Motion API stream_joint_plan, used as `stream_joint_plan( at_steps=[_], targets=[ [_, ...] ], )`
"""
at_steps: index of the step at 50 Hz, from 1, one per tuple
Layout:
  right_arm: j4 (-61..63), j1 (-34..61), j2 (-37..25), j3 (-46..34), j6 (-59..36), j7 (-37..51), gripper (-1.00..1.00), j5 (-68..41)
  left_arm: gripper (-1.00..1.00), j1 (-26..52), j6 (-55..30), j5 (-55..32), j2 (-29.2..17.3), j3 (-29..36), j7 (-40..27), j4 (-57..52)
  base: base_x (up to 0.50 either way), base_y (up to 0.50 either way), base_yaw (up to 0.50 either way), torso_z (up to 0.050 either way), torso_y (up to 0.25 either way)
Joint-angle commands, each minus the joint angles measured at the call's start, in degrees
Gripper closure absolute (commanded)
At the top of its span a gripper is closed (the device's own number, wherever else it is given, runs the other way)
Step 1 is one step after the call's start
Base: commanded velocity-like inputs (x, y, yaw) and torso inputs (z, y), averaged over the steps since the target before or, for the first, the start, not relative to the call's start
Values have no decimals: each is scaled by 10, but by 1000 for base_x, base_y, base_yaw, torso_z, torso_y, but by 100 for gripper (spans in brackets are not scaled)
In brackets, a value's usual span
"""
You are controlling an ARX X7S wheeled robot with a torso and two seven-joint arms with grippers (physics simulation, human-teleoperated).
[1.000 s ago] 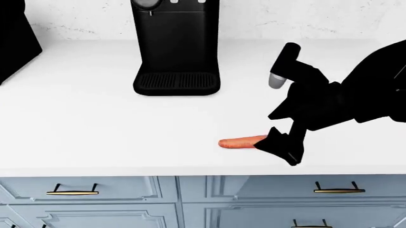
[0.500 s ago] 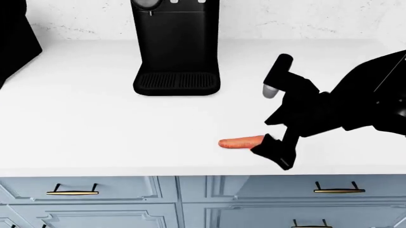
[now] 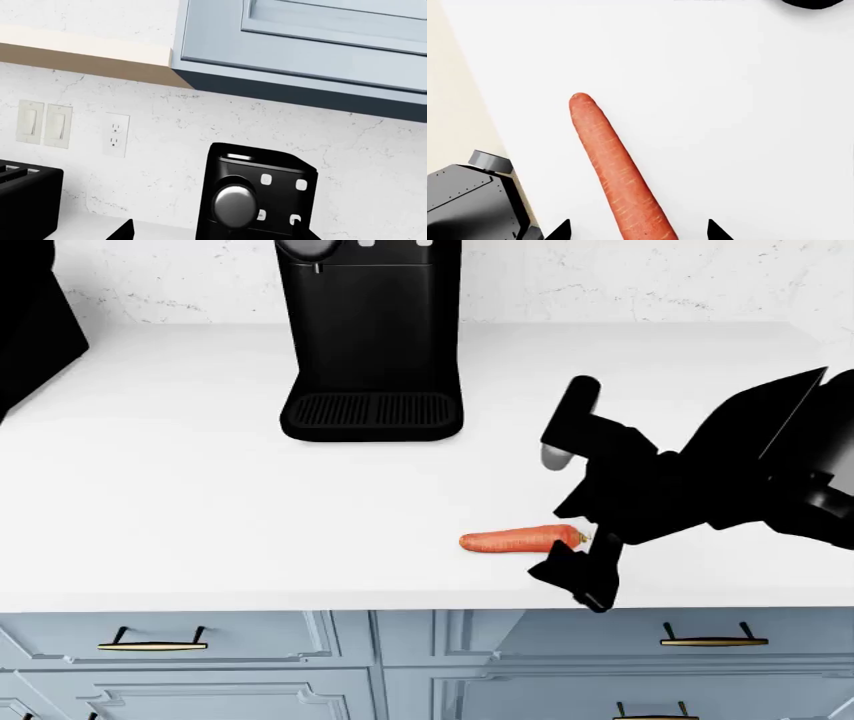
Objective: Place the two vegetables and bowl onto the tray for setting up a vegetable dip station.
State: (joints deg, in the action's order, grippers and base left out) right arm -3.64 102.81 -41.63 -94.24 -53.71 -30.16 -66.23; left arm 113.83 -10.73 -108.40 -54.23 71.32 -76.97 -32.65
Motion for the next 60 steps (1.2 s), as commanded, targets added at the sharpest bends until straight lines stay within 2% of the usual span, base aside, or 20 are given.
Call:
stream_joint_plan(
  at_steps=[1,9,10,22,29,38,51,55,60],
  targets=[
    [12,-19,2,-26,-3,7,-100,24,-100,0,-1,-1,0,-4,0,0,0,0,0,0,0],
    [20,-19,-4,-29,-12,9,-100,21,-100,-1,-2,-1,-1,-6,-1,0,0,0,0,0,0],
    [28,-18,-7,-31,-12,11,100,25,-100,0,-2,-3,0,-6,-1,-1,0,0,0,0,0],
    [8,-19,0,-16,-2,37,100,30,-100,-2,-4,-1,1,-8,-2,-1,1,0,0,0,0],
    [-14,-27,-4,46,36,124,100,4,-100,-3,-5,-1,1,-9,-2,-1,0,0,0,0,0],
    [59,-15,-53,145,112,243,100,-41,-100,-4,-6,-1,2,-11,-3,-2,0,0,0,0,0],
    [159,-12,-100,169,91,372,100,-82,-100,-4,-8,-3,1,-15,-4,-2,0,0,0,0,0],
    [175,-10,-107,192,105,413,100,-104,-100,-5,-8,-2,1,-16,-4,-1,-424,9,0,0,0],
    [174,4,-98,186,96,432,100,-73,-100,-2,-10,-4,0,-18,-4,-1,-500,4,0,0,0]
  ],
)
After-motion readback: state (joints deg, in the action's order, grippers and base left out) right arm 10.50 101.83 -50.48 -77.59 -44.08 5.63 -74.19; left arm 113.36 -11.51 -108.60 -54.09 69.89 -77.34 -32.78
